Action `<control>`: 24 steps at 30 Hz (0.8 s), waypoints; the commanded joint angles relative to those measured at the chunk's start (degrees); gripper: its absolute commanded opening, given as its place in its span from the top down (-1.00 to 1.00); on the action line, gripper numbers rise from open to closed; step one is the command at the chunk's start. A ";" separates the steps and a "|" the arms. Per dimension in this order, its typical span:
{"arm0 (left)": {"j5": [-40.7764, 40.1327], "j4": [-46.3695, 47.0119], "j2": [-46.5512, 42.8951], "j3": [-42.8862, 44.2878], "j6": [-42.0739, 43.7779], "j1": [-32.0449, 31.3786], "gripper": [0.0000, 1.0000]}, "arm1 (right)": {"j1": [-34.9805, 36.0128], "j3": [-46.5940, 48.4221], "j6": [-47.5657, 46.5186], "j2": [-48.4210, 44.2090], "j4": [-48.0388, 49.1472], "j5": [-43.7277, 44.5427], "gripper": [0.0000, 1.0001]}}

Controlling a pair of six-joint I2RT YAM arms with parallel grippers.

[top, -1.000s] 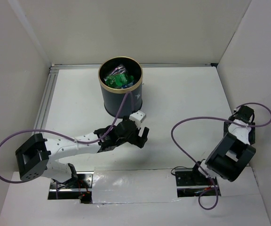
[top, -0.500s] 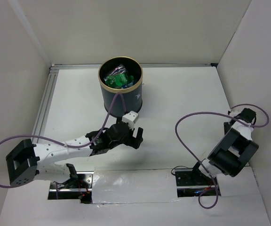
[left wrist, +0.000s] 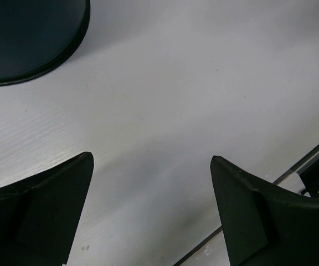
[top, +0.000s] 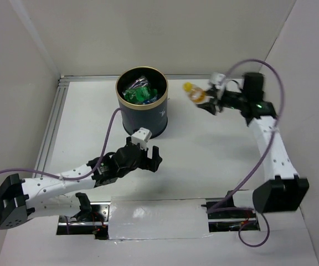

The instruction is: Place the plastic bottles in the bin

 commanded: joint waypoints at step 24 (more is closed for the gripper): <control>-8.63 -7.68 -13.53 -4.59 -5.84 -2.28 -0.99 | 24.62 43.37 36.28 32.47 7.12 32.35 -1.00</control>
